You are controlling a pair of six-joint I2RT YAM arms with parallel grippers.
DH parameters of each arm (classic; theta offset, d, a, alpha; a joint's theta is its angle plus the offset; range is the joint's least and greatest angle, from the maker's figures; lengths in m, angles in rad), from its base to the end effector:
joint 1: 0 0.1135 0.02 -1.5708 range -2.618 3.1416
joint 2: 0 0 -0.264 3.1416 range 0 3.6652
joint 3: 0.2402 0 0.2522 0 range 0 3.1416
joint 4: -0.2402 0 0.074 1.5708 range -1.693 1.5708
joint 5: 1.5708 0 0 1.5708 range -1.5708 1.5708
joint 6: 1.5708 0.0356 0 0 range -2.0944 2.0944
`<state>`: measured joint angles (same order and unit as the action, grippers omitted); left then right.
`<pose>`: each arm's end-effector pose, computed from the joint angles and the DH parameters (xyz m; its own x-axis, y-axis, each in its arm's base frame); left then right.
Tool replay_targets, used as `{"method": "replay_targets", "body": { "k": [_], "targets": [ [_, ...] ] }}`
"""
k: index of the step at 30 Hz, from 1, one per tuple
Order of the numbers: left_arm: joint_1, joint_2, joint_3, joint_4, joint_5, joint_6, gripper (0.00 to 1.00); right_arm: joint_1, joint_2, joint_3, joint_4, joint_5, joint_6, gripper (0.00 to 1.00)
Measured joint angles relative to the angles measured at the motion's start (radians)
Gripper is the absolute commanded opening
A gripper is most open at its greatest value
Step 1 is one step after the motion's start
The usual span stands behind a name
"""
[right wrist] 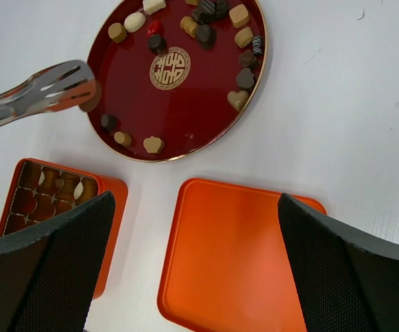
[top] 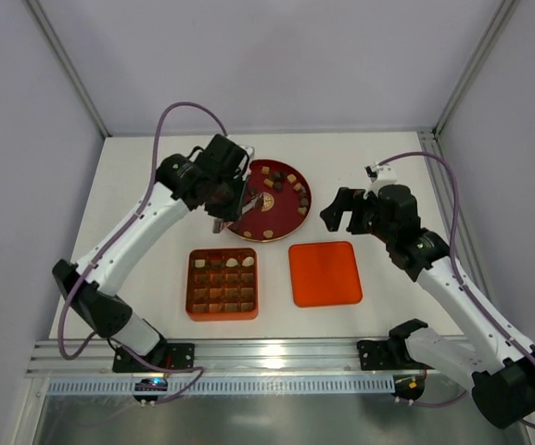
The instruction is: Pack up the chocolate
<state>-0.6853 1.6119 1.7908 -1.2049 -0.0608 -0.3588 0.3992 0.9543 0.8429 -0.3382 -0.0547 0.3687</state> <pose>0.2476 -0.1996 0.3862 -0.8332 0.2285 -0.5035 0.3362 0.9323 -0.1333 0.1984 0.0858 0.3137 -0.5297 0.1671 -0.8315 -0.2600 0.9012 0.3468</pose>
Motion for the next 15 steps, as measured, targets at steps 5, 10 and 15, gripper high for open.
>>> {"method": "replay_targets", "body": {
  "k": [5,10,15],
  "targets": [
    [0.0,-0.185,-0.169,-0.035,-0.022,-0.038,0.23,0.002,0.023,-0.005,0.026,-0.014,0.001,1.0],
    [0.0,-0.372,-0.32,-0.092,-0.039,-0.096,0.24,0.008,0.049,-0.007,0.041,-0.024,0.004,1.0],
    [0.0,-0.52,-0.423,-0.137,-0.05,-0.154,0.24,0.011,0.069,-0.008,0.056,-0.028,0.005,1.0]
  ]
}}
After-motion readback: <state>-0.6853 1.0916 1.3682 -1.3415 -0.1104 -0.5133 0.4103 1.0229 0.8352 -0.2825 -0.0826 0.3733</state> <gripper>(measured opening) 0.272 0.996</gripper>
